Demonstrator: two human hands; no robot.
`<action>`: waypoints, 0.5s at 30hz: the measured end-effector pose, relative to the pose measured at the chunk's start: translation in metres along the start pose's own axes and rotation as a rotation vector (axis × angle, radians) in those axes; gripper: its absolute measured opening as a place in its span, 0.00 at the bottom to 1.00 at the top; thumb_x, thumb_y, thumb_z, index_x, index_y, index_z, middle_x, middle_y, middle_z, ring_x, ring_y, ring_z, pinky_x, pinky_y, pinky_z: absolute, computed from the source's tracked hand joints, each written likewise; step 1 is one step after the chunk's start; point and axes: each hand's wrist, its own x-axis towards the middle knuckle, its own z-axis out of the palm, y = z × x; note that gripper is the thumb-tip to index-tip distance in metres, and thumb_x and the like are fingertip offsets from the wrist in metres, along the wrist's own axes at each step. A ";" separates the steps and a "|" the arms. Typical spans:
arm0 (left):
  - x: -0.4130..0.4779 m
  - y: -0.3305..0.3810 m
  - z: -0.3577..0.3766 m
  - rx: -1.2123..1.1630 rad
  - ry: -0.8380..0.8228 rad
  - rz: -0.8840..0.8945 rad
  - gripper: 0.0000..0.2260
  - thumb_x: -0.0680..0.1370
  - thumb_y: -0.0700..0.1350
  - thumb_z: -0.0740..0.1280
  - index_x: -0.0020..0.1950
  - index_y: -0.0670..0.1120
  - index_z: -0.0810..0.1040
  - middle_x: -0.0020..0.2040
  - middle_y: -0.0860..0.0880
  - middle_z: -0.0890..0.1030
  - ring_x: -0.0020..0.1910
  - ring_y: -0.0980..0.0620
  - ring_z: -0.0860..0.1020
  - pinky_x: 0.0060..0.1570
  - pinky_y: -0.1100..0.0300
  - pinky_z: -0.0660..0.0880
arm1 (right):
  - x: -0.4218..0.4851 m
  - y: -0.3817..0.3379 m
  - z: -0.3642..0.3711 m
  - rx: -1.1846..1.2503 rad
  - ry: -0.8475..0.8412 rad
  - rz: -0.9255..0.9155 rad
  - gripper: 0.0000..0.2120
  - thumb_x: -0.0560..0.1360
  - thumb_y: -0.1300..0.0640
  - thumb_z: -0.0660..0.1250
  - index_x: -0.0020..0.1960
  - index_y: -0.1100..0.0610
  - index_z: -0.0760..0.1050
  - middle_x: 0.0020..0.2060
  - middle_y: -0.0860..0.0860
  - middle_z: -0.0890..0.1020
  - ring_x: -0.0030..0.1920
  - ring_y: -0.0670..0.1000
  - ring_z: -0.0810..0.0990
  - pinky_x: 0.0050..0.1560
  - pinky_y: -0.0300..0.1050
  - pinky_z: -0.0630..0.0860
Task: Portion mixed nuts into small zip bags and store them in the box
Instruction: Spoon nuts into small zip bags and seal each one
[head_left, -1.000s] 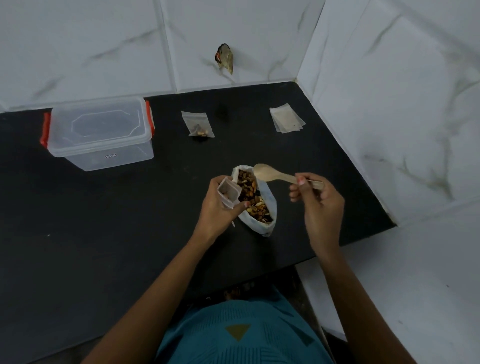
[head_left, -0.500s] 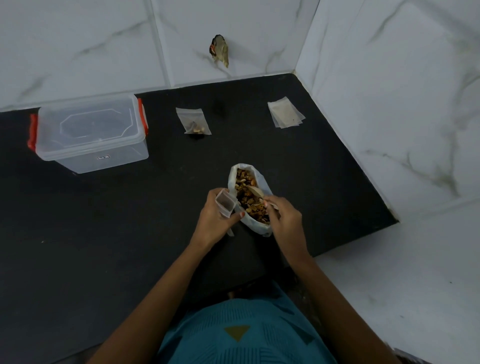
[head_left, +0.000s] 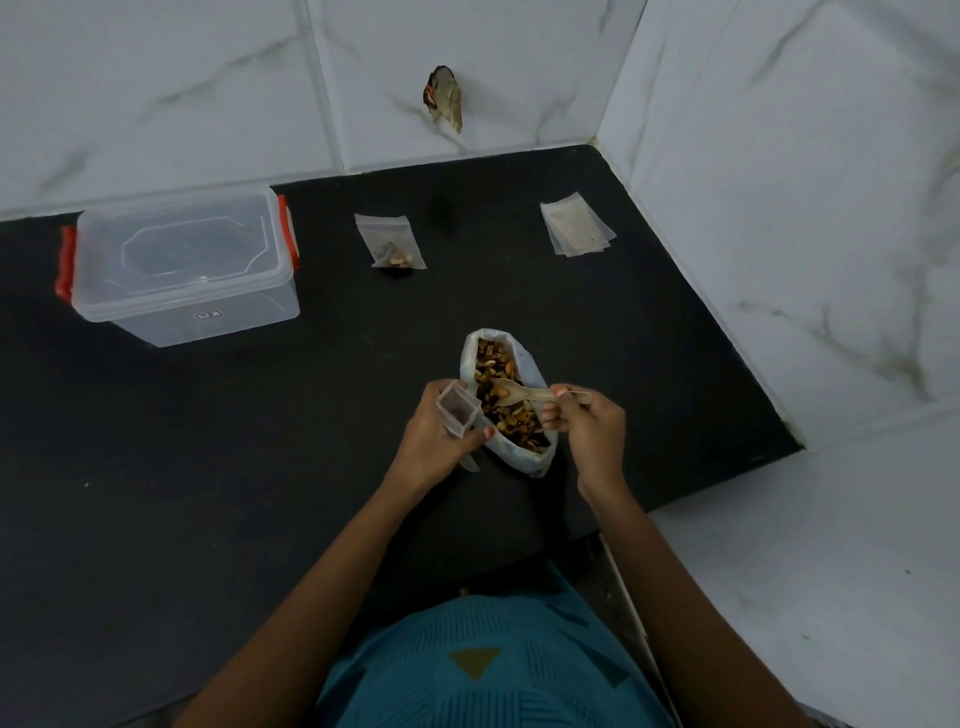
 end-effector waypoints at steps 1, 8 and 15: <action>0.000 0.000 0.000 -0.002 -0.003 0.001 0.24 0.71 0.41 0.72 0.61 0.53 0.64 0.56 0.55 0.71 0.56 0.59 0.71 0.45 0.70 0.69 | 0.001 0.000 -0.001 0.060 0.005 0.056 0.07 0.77 0.63 0.62 0.49 0.65 0.78 0.32 0.53 0.79 0.31 0.44 0.78 0.34 0.33 0.76; 0.000 0.000 0.001 -0.015 -0.015 0.000 0.24 0.71 0.40 0.72 0.60 0.53 0.65 0.53 0.58 0.72 0.54 0.60 0.72 0.45 0.70 0.70 | -0.003 0.001 0.001 0.048 -0.016 0.035 0.07 0.77 0.63 0.62 0.49 0.64 0.77 0.33 0.53 0.79 0.32 0.43 0.78 0.35 0.33 0.76; 0.003 -0.001 0.000 0.000 -0.020 0.009 0.24 0.71 0.40 0.72 0.61 0.52 0.65 0.56 0.55 0.72 0.57 0.59 0.72 0.46 0.70 0.69 | -0.001 -0.001 -0.003 0.183 0.011 0.116 0.06 0.77 0.63 0.62 0.46 0.63 0.78 0.33 0.53 0.79 0.33 0.45 0.77 0.35 0.34 0.76</action>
